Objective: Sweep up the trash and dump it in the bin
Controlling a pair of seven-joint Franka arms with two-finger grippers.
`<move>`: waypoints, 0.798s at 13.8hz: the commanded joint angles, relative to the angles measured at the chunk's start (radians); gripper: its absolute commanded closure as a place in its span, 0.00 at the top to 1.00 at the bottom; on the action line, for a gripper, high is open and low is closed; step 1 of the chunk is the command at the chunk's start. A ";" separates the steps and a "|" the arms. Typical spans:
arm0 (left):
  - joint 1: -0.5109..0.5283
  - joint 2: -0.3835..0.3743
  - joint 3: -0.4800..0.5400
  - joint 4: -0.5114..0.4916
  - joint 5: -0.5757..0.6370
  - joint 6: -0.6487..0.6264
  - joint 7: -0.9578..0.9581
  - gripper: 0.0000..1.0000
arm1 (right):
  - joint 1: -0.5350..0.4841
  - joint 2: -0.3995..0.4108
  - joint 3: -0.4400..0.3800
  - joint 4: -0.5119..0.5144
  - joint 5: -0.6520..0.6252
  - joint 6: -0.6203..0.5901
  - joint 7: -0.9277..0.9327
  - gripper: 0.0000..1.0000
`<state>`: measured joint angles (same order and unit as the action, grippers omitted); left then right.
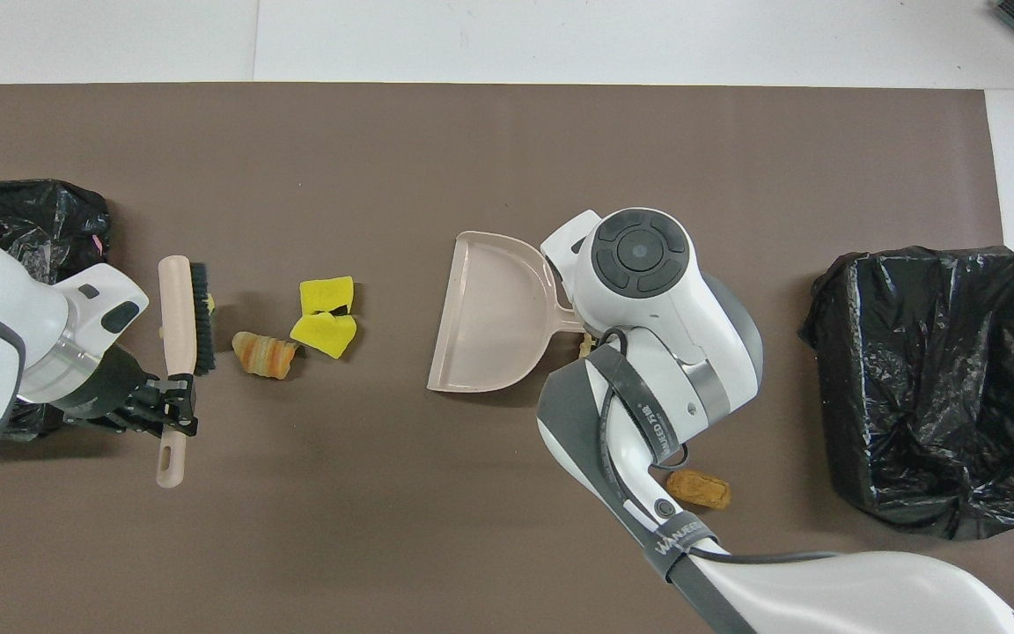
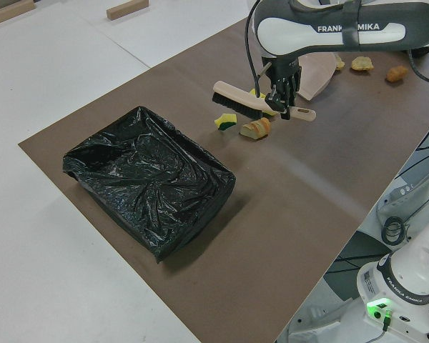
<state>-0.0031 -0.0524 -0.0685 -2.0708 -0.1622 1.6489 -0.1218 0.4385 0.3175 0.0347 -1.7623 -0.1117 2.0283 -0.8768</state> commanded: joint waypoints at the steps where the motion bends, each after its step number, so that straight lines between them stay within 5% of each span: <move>1: -0.014 -0.050 -0.007 -0.120 -0.020 0.114 -0.001 0.00 | -0.001 0.000 0.007 -0.026 -0.017 0.038 -0.030 0.00; 5: 0.021 -0.043 -0.001 -0.037 0.009 -0.026 0.001 0.00 | -0.004 0.000 0.007 -0.032 -0.019 0.046 -0.031 0.00; 11: 0.071 -0.044 0.001 -0.119 0.178 0.069 0.054 0.00 | -0.004 0.000 0.007 -0.034 -0.020 0.046 -0.030 0.00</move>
<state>0.0458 -0.0798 -0.0617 -2.1297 -0.0099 1.6688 -0.1068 0.4390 0.3197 0.0342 -1.7776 -0.1189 2.0521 -0.8774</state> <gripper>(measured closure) 0.727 0.687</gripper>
